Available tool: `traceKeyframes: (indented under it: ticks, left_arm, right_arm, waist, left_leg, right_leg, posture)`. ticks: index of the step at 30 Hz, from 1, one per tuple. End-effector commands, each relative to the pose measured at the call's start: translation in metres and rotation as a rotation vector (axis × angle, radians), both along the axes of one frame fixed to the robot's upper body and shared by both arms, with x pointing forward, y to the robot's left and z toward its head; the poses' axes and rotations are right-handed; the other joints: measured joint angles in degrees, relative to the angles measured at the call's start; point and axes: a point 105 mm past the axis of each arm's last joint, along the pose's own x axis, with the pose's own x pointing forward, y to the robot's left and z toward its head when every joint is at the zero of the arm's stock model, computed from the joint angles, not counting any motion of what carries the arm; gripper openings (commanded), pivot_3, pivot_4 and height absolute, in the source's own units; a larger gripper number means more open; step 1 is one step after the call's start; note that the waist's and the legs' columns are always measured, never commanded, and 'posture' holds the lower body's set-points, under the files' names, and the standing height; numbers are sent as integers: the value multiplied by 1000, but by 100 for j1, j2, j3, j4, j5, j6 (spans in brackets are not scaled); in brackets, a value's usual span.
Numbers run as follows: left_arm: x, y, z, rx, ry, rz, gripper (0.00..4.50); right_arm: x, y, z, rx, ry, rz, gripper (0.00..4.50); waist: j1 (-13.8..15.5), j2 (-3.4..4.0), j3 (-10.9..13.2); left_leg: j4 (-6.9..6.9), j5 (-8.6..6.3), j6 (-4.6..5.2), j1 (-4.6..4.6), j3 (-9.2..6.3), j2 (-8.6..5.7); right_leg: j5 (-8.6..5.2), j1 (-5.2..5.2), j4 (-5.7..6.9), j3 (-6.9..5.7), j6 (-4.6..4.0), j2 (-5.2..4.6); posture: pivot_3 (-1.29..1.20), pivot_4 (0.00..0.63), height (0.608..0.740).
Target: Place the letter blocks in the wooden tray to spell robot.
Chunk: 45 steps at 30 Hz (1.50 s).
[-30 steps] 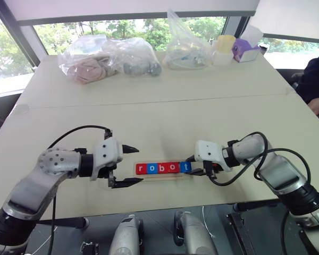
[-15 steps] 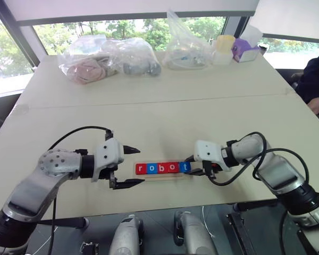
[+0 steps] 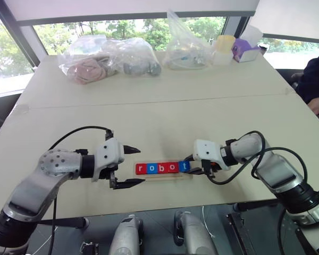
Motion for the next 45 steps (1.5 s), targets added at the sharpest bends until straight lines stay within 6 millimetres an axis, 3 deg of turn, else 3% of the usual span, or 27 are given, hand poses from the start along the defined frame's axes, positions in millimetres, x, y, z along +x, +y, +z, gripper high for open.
traceKeyframes:
  ticks: [1, 7, 8, 14, 20, 25, 32, 45]
  left_arm:
    - [0, -4, 7, -11, -30, -17, 4500]
    - [0, -5, 7, -11, -32, -20, 4500]
    - [0, -5, 7, -11, -32, -20, 4500]
    - [0, -5, 7, -12, -31, -20, 4500]
    - [0, -6, 6, -16, -29, -22, 4500]
    - [0, -7, 6, -16, -29, -25, 4500]
    - [1, -7, 7, -15, -32, -27, 4500]
    - [1, -6, 7, -12, -32, -31, 4500]
  right_arm:
    - [1, 5, 7, 5, -34, 23, 1127]
    - [1, 4, 9, 3, -40, 21, 4245]
    - [1, 4, 9, 3, -40, 21, 4441]
    - [3, 8, 26, 57, -57, 7, 4441]
    - [36, -2, 48, 127, -190, -162, 4441]
    - [51, -12, 45, 109, -262, -241, 4441]
    - [40, -10, 26, 78, -243, -210, 4441]
    - [28, 0, 24, 88, -219, -178, 4441]
  waist:
    - [0, 0, 0]
    - [-1, 0, 0]
    - [0, 0, 0]
    - [-1, 0, 0]
    - [-7, -2, -1]
    - [2, -2, -1]
    - [-5, -2, -2]
    - [-6, -2, -2]
  left_leg:
    - [0, 0, 0, 0, 0, 0]
    - [0, 0, 0, 0, 0, -1]
    - [0, 0, 0, 0, 0, 0]
    - [1, 0, 0, 0, 0, -1]
    - [2, 0, 0, 3, 0, 0]
    - [2, 0, 0, 1, 2, -2]
    - [2, 1, 0, 1, 2, -3]
    - [2, 1, 0, 4, 1, -1]
  right_leg:
    - [0, 0, 0, 0, 0, 0]
    - [0, 1, 0, 0, 0, 0]
    - [0, 1, 0, 0, 0, 0]
    - [0, 1, 1, 0, 0, 0]
    - [1, 2, 3, 0, -2, 1]
    - [8, 3, 1, 0, -12, 1]
    - [4, 3, 2, 1, -5, 1]
    - [2, 4, 5, 1, -2, 3]
  posture:
    - [0, 150, 740]
    - [0, 150, 740]
    - [0, 150, 740]
    - [0, 150, 740]
    - [0, 150, 740]
    - [0, 150, 740]
    - [0, 150, 740]
    - [0, 150, 740]
